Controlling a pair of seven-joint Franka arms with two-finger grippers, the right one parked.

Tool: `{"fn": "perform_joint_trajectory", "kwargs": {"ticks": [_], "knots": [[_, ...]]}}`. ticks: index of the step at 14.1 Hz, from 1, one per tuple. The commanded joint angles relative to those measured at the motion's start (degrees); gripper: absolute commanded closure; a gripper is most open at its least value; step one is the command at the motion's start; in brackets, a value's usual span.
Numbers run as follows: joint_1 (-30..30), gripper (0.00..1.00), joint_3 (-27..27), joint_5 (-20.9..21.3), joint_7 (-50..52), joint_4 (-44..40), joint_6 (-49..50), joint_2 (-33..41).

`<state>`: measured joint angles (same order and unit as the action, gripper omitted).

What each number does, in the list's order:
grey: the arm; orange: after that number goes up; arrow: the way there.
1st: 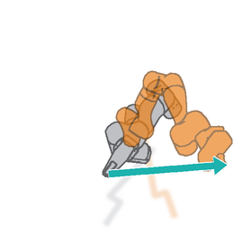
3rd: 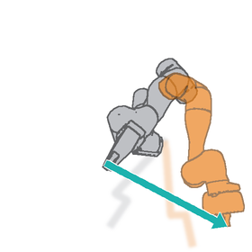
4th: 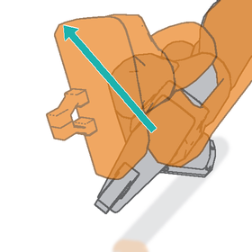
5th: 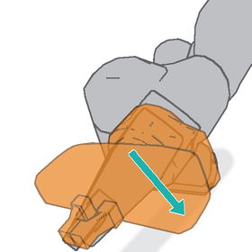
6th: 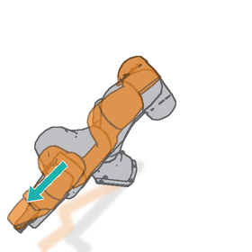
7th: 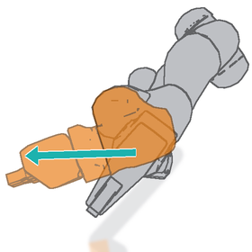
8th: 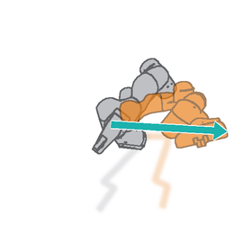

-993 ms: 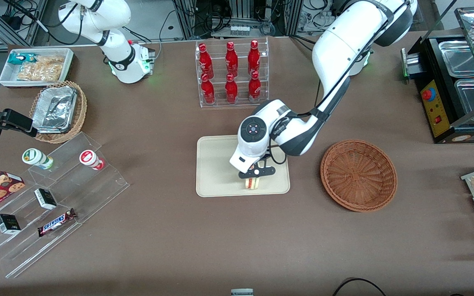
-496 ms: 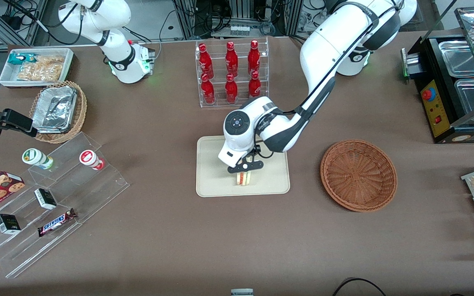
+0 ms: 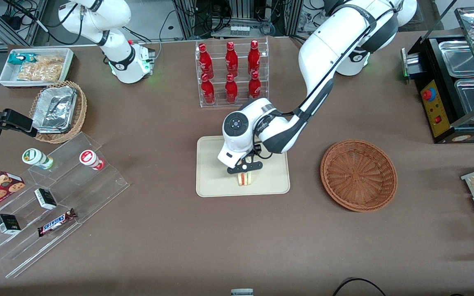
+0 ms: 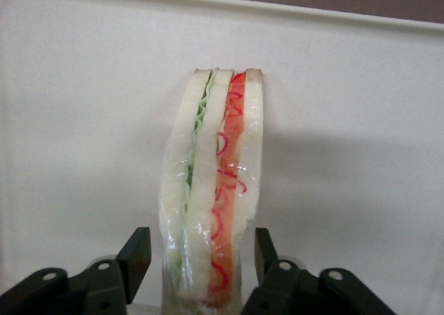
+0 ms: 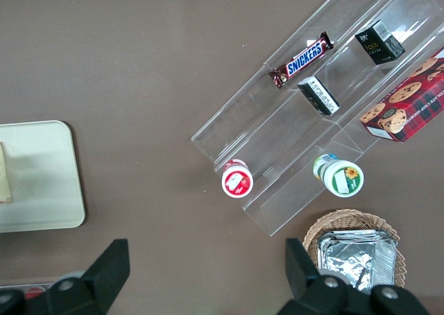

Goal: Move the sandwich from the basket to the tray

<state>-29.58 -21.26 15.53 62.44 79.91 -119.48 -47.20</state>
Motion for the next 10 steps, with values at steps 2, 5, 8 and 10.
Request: {"fn": "perform_joint_trajectory", "kwargs": {"ticks": [2, 5, 8, 10], "knots": [[-0.4, 0.00, 0.7, 1.2, 1.0, -2.1, 1.5, 0.2], [-0.3, 0.00, 1.9, 5.5, 0.8, -2.3, 2.2, 2.4], [-0.3, 0.00, 4.3, 5.4, 1.0, -2.6, 4.1, 5.5], [-0.2, 0.00, 5.2, 5.2, 1.3, -4.8, 8.8, 7.2]]}}
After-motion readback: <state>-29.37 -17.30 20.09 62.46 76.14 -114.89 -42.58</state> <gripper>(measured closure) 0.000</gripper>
